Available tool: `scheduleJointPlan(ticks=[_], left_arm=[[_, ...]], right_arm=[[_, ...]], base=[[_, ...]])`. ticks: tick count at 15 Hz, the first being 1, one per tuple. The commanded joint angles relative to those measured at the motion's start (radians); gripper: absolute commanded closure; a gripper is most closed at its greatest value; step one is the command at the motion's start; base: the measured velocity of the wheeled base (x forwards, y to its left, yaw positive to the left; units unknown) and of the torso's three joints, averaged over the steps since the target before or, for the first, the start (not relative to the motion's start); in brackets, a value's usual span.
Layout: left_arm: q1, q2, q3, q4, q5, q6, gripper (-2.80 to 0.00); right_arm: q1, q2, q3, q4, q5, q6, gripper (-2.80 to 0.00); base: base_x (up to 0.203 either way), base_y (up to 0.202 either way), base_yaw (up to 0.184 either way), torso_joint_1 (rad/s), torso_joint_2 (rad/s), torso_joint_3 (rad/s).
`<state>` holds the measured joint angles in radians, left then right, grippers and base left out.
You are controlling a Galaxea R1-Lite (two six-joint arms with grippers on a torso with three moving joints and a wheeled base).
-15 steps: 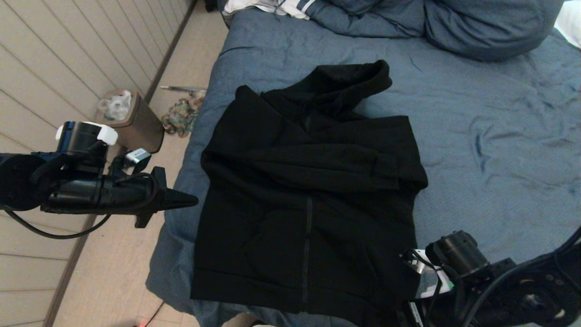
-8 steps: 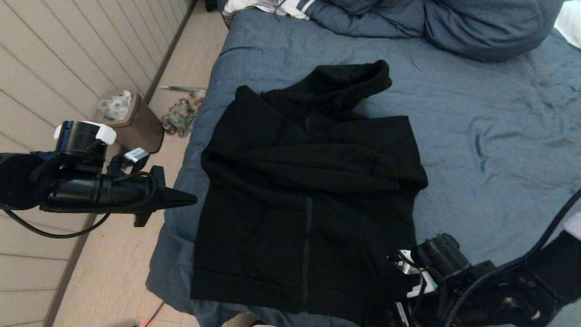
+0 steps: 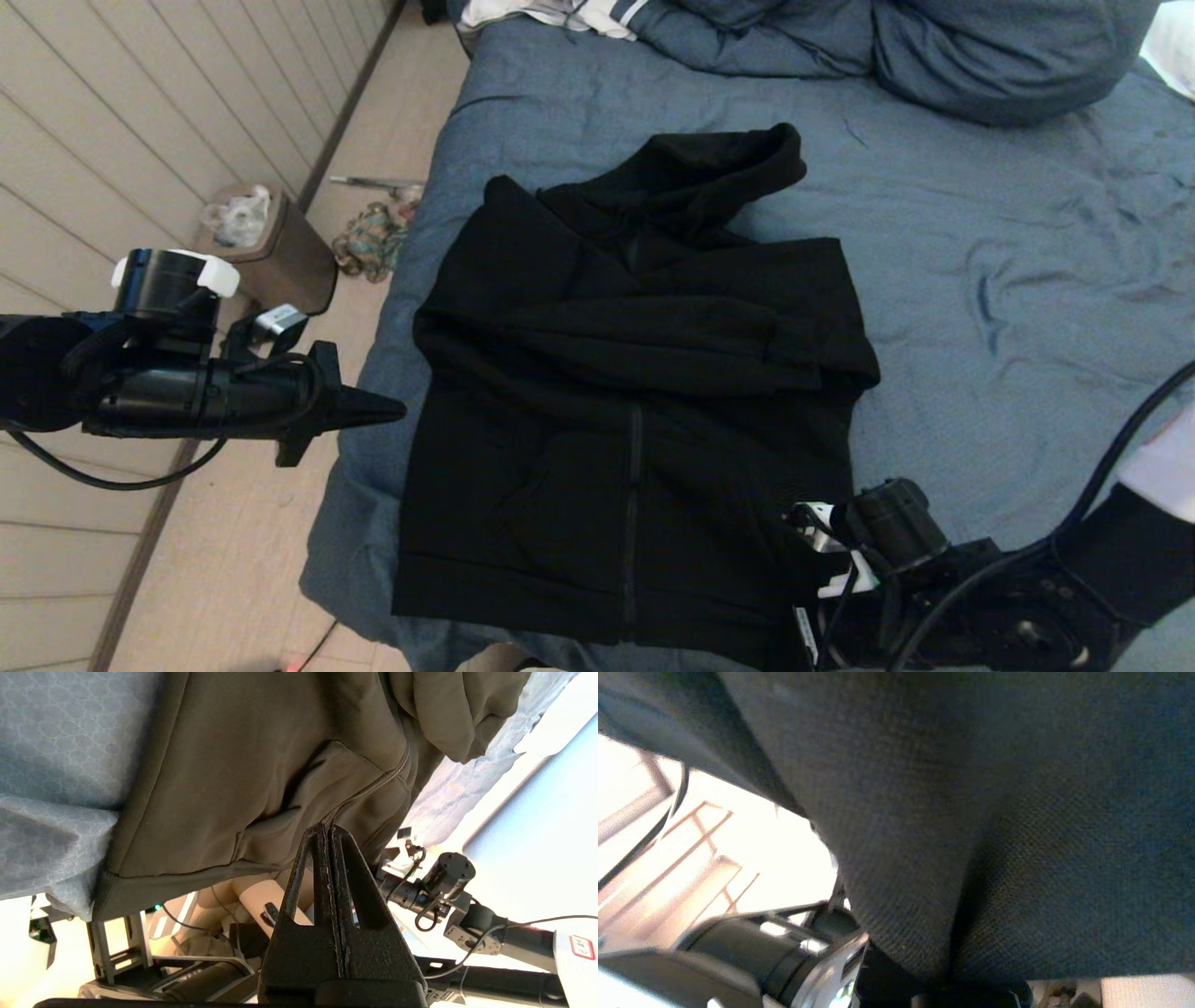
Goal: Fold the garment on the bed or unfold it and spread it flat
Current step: Fold the black sweatshirt
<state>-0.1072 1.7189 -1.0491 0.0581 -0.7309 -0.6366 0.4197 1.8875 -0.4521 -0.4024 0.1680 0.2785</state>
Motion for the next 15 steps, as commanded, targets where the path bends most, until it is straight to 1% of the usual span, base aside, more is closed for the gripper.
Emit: scheduleJointPlan(ticks=[1, 5, 7, 8, 10, 12, 15], left_arm=[[0.0, 0.005, 0.0, 0.0, -0.004, -0.003, 0.0], [0.0, 0.008, 0.0, -0.001, -0.004, -0.001, 0.0], [0.0, 0.01, 0.0, -0.001, -0.004, 0.0, 0.0], [0.0, 0.01, 0.0, -0.001, -0.004, 0.0, 0.0], [0.0, 0.01, 0.003, -0.001, -0.004, 0.001, 0.0], [0.0, 0.014, 0.001, -0.001, -0.004, 0.005, 0.0], [-0.001, 0.018, 0.005, -0.001, -0.005, 0.007, 0.0]], right_arm=[[0.021, -0.004, -0.003, -0.035, -0.015, 0.008, 0.0], [0.042, -0.129, -0.029, -0.045, -0.013, 0.012, 0.0], [0.045, -0.203, -0.095, -0.035, -0.007, 0.013, 0.0], [0.047, -0.224, -0.161, -0.013, -0.005, 0.023, 0.0], [0.046, -0.238, -0.309, 0.079, -0.003, 0.066, 0.0], [0.038, -0.225, -0.5, 0.185, -0.004, 0.125, 0.0], [-0.018, -0.155, -0.736, 0.291, -0.008, 0.227, 0.0]], base=[[0.0, 0.0, 0.0, 0.0, 0.0, 0.0], [0.0, 0.0, 0.0, 0.0, 0.0, 0.0], [0.0, 0.0, 0.0, 0.0, 0.0, 0.0], [0.0, 0.0, 0.0, 0.0, 0.0, 0.0], [0.0, 0.0, 0.0, 0.0, 0.0, 0.0], [0.0, 0.0, 0.0, 0.0, 0.0, 0.0], [0.0, 0.0, 0.0, 0.0, 0.0, 0.0]])
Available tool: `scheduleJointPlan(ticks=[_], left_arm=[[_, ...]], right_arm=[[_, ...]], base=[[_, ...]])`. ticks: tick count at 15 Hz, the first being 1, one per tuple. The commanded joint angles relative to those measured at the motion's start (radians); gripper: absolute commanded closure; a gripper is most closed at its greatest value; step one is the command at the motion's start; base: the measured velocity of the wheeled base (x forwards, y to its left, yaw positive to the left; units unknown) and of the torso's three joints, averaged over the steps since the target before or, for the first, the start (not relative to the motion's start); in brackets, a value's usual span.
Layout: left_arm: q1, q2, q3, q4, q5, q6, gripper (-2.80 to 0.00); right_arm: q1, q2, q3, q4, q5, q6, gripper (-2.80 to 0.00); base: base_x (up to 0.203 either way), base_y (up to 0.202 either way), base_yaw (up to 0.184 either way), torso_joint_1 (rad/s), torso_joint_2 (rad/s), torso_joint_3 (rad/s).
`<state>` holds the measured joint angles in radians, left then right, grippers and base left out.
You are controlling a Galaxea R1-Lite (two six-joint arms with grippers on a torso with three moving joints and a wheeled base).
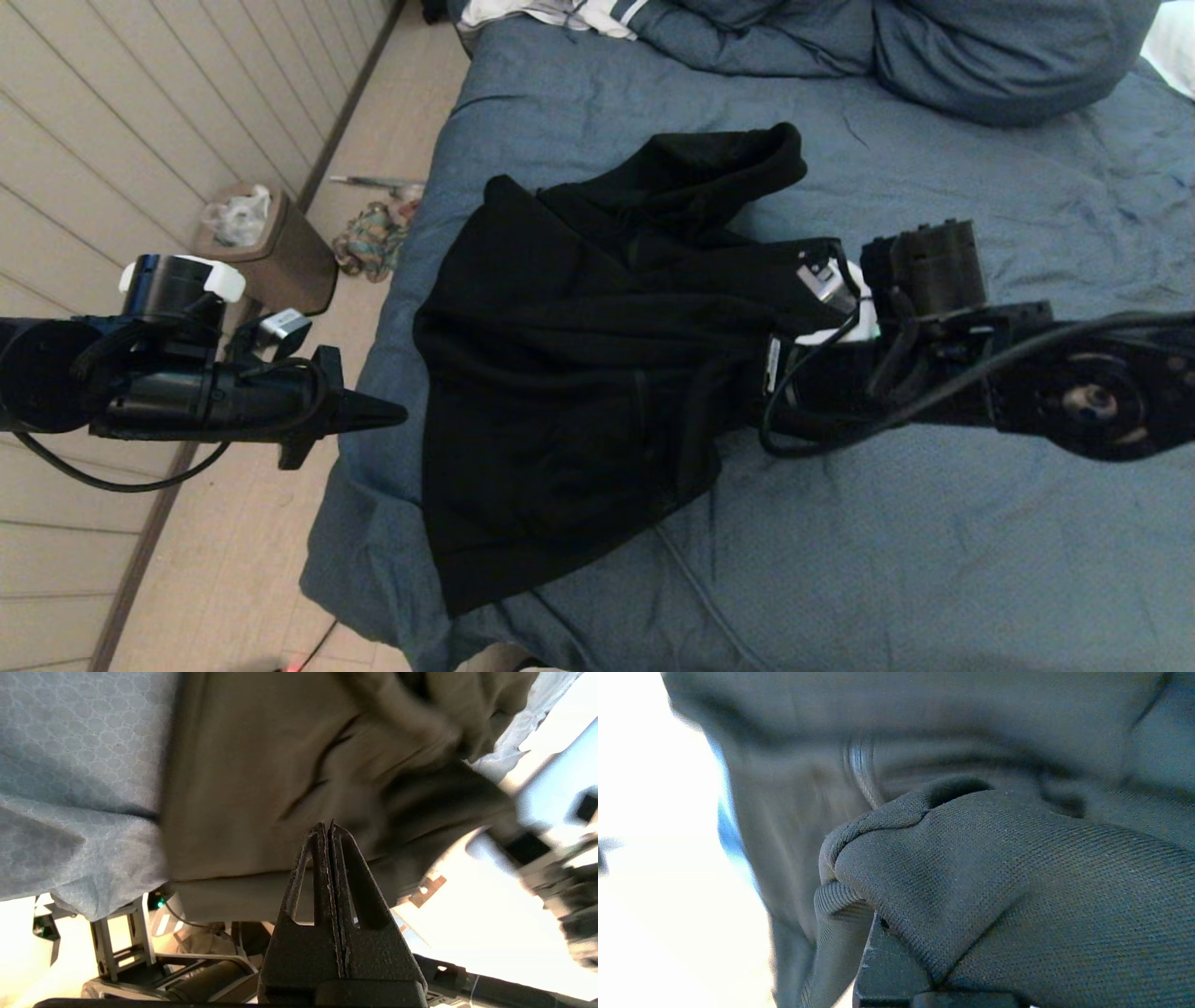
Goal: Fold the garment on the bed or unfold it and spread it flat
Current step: Fold the black sweatshirt
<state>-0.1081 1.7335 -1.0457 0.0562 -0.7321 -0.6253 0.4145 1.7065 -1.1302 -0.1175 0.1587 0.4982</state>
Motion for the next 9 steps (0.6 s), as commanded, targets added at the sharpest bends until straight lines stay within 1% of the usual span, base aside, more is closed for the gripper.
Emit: scheduleJointPlan(ticks=[1, 4, 6, 9], left_arm=[[0.001, 0.005, 0.001, 0.001, -0.004, -0.002, 0.0], [-0.001, 0.006, 0.006, 0.001, -0.003, -0.001, 0.0], [-0.001, 0.016, 0.002, 0.001, -0.002, -0.001, 0.0], [-0.001, 0.028, 0.0, 0.001, 0.003, 0.001, 0.0]], right_arm=[[-0.034, 0.048, -0.135, 0.055, -0.001, 0.039, 0.0], [-0.126, 0.175, -0.371, 0.165, -0.024, 0.128, 0.0], [-0.178, 0.275, -0.541, 0.242, -0.042, 0.169, 0.0], [-0.221, 0.428, -0.785, 0.402, -0.109, 0.217, 0.0]], base=[[0.0, 0.0, 0.0, 0.0, 0.0, 0.0], [0.0, 0.0, 0.0, 0.0, 0.0, 0.0], [0.0, 0.0, 0.0, 0.0, 0.0, 0.0], [0.0, 0.0, 0.0, 0.0, 0.0, 0.0]])
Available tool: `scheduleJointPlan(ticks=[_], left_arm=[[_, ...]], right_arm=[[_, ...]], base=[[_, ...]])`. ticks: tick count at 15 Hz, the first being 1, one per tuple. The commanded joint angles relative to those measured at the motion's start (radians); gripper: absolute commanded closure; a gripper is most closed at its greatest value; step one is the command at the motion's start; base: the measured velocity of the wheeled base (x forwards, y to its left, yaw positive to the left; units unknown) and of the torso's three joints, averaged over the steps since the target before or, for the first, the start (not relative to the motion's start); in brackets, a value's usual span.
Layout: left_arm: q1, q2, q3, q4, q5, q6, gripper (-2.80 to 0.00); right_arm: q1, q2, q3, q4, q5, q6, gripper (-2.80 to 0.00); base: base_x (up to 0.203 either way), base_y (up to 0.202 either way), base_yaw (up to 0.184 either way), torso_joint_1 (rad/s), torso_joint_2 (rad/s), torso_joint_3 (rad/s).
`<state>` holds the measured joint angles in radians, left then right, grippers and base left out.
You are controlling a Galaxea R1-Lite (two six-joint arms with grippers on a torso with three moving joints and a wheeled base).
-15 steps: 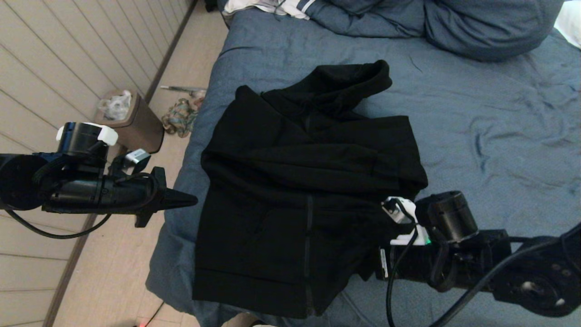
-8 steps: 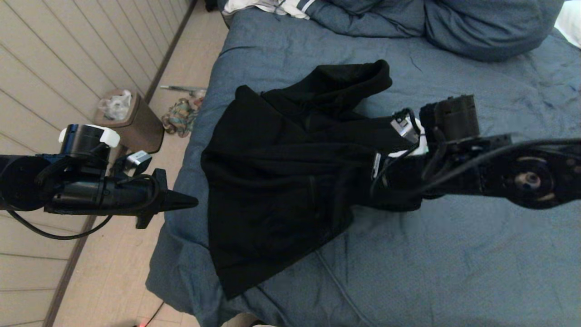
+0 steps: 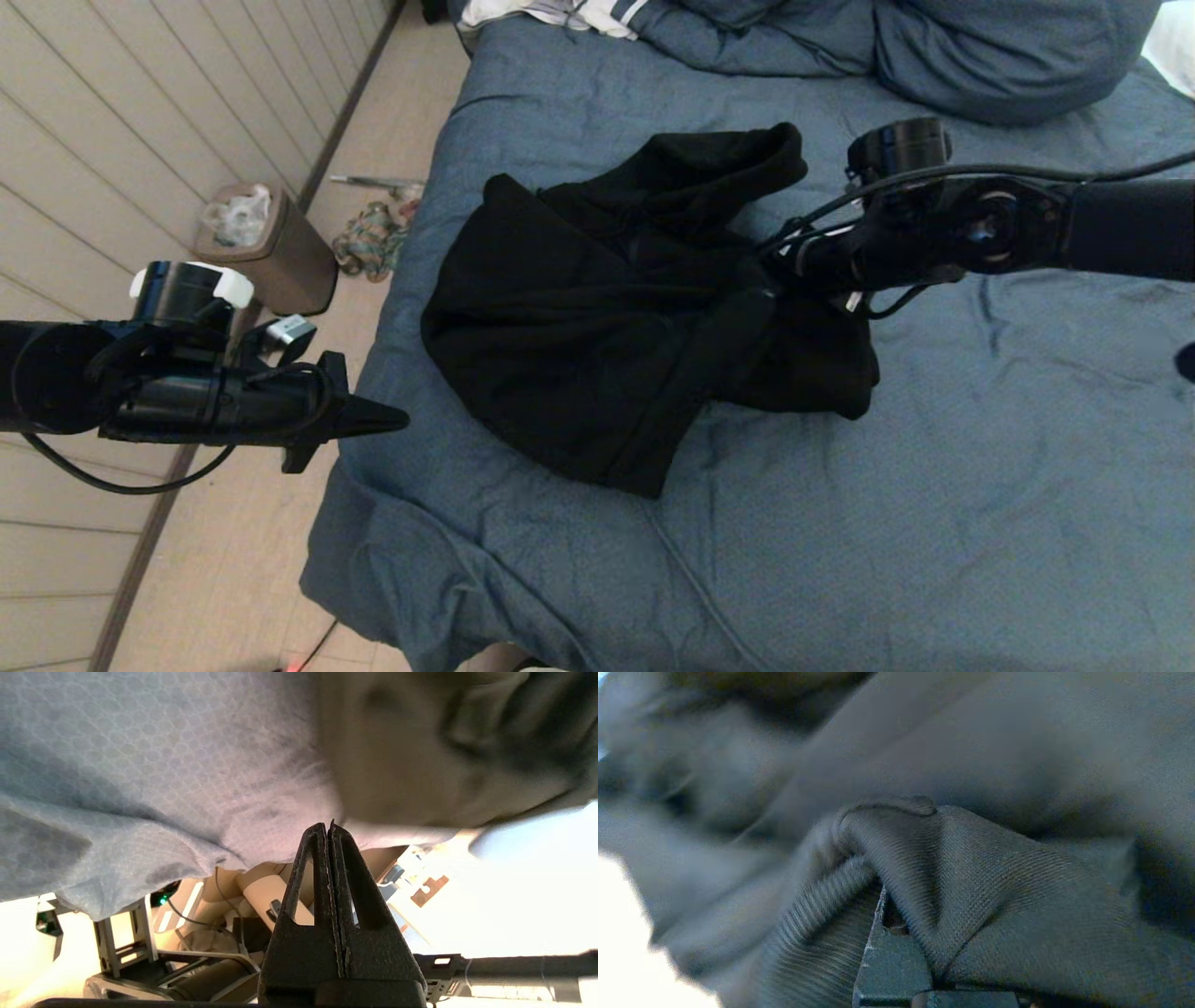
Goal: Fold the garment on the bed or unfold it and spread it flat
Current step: Fold the black sweatshirt
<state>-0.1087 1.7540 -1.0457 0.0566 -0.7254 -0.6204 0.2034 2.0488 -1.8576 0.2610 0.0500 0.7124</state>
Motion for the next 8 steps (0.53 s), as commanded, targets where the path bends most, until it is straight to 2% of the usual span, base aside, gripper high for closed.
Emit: scheduleJointPlan(ticks=[1, 3, 6, 8], left_arm=[[-0.005, 0.007, 0.003, 0.002, -0.002, -0.002, 0.0], [-0.04, 0.005, 0.014, 0.002, -0.003, 0.006, 0.0], [-0.124, -0.052, 0.089, 0.003, -0.003, 0.101, 0.0], [-0.173, -0.131, 0.125, 0.004, -0.001, 0.115, 0.0]], right_arm=[[-0.018, 0.117, -0.089, 0.073, -0.026, 0.015, 0.0], [-0.019, 0.122, -0.093, 0.081, -0.033, 0.012, 0.0], [-0.016, 0.124, -0.091, 0.086, -0.033, 0.01, 0.0], [-0.013, 0.125, -0.092, 0.083, -0.033, 0.007, 0.0]], base=[[0.0, 0.0, 0.0, 0.0, 0.0, 0.0], [0.0, 0.0, 0.0, 0.0, 0.0, 0.0], [0.0, 0.0, 0.0, 0.0, 0.0, 0.0], [0.0, 0.0, 0.0, 0.0, 0.0, 0.0]])
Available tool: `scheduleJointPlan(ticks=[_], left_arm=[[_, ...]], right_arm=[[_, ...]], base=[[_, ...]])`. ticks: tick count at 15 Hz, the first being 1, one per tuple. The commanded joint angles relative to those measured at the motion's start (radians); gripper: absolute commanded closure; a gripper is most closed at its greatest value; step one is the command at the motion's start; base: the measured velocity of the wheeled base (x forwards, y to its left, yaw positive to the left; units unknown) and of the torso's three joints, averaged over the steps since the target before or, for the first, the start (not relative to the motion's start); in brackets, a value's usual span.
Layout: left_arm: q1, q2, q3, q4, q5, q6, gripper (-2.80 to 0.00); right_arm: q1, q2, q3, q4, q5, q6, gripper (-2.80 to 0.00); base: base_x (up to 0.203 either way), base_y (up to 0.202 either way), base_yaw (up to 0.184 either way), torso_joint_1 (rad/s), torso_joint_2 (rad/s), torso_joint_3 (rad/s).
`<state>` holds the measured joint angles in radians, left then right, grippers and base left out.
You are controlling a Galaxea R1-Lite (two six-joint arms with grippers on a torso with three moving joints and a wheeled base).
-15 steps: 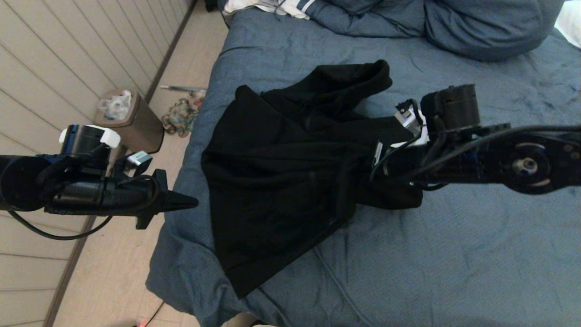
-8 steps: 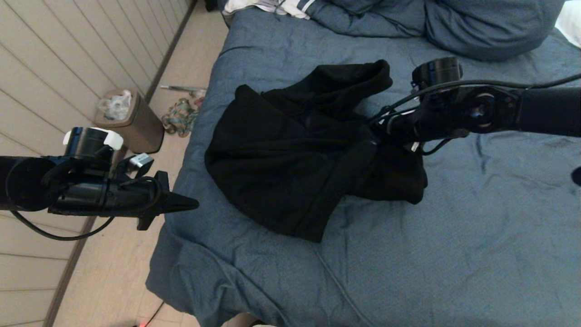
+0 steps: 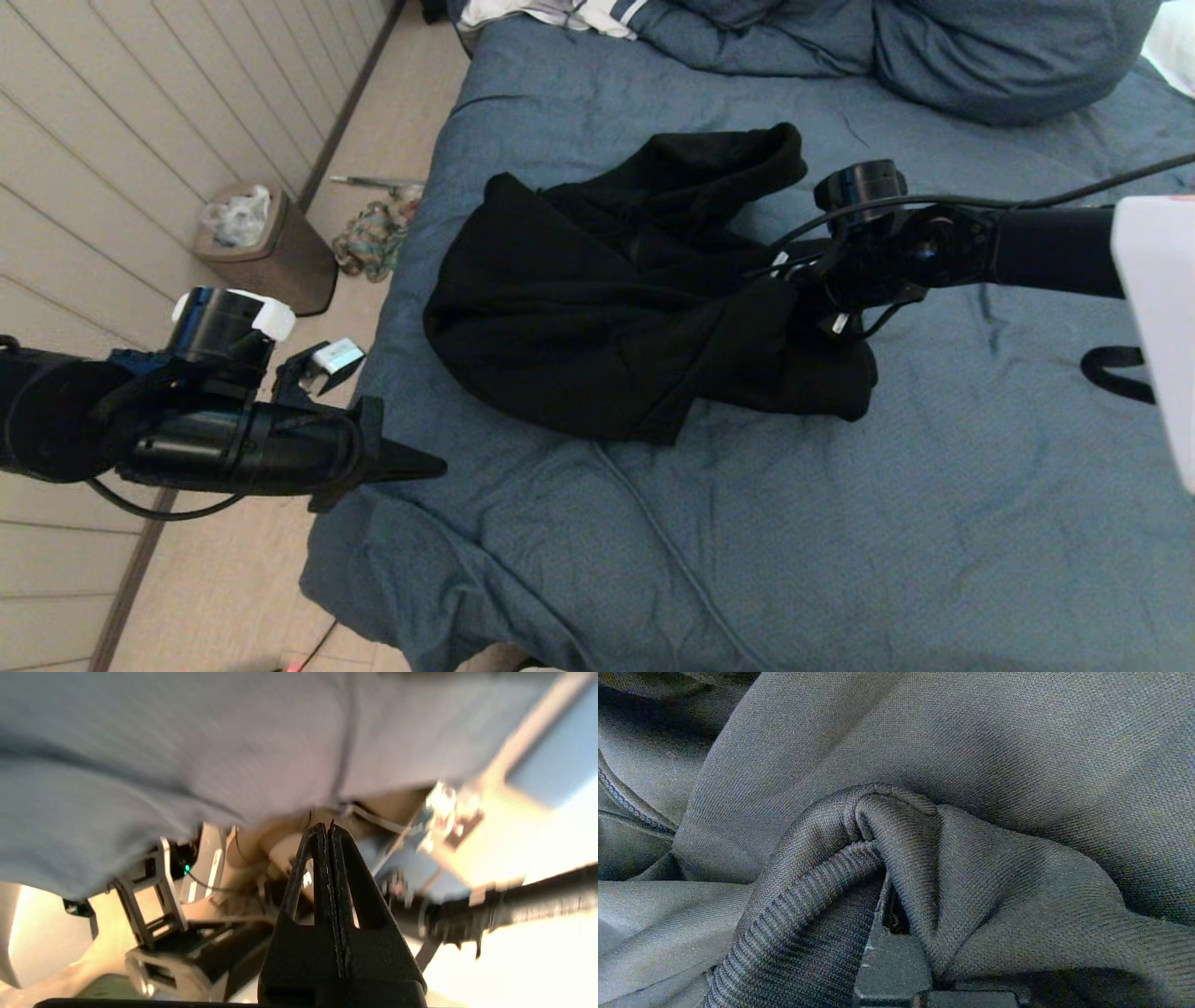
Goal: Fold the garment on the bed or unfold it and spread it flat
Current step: Fold the black sweatshirt
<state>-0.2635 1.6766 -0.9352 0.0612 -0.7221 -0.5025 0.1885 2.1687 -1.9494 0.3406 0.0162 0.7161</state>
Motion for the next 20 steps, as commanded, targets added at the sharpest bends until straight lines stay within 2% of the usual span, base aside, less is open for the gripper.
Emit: scheduleJointPlan(ticks=[1, 3, 6, 7, 12, 15, 16, 18, 20], left_arm=[[-0.042, -0.097, 0.027, 0.004, -0.001, -0.004, -2.8], [-0.135, -0.161, 0.039, 0.022, -0.004, -0.02, -2.8], [-0.363, -0.159, 0.03, 0.053, 0.004, -0.067, -2.8], [-0.417, -0.115, 0.014, 0.055, 0.024, -0.077, -2.8], [-0.497, 0.173, -0.182, 0.061, 0.153, -0.085, -2.8], [-0.587, 0.269, -0.302, 0.076, 0.319, -0.092, -2.8], [-0.6, 0.281, -0.326, 0.095, 0.351, -0.105, -2.8], [-0.61, 0.331, -0.468, 0.185, 0.412, -0.206, -2.8], [-0.613, 0.415, -0.604, 0.295, 0.518, -0.315, -2.8]], right_arm=[[0.002, 0.003, -0.002, 0.001, 0.001, 0.001, 0.0], [0.005, -0.003, 0.0, 0.003, 0.001, -0.006, 0.0], [-0.001, -0.007, -0.003, 0.001, 0.001, -0.011, 0.0], [-0.001, -0.01, -0.003, 0.004, 0.002, -0.012, 0.0], [0.005, -0.02, -0.002, 0.008, 0.002, -0.026, 0.0], [0.003, -0.024, -0.002, 0.008, 0.002, -0.027, 0.0], [0.003, -0.026, -0.002, 0.008, 0.002, -0.027, 0.0], [0.003, -0.029, -0.002, 0.008, 0.004, -0.027, 0.0], [0.005, -0.035, -0.002, 0.008, 0.004, -0.027, 0.0]], base=[[0.0, 0.0, 0.0, 0.0, 0.0, 0.0], [0.0, 0.0, 0.0, 0.0, 0.0, 0.0], [0.0, 0.0, 0.0, 0.0, 0.0, 0.0], [0.0, 0.0, 0.0, 0.0, 0.0, 0.0], [0.0, 0.0, 0.0, 0.0, 0.0, 0.0], [0.0, 0.0, 0.0, 0.0, 0.0, 0.0], [0.0, 0.0, 0.0, 0.0, 0.0, 0.0], [0.0, 0.0, 0.0, 0.0, 0.0, 0.0], [0.0, 0.0, 0.0, 0.0, 0.0, 0.0]])
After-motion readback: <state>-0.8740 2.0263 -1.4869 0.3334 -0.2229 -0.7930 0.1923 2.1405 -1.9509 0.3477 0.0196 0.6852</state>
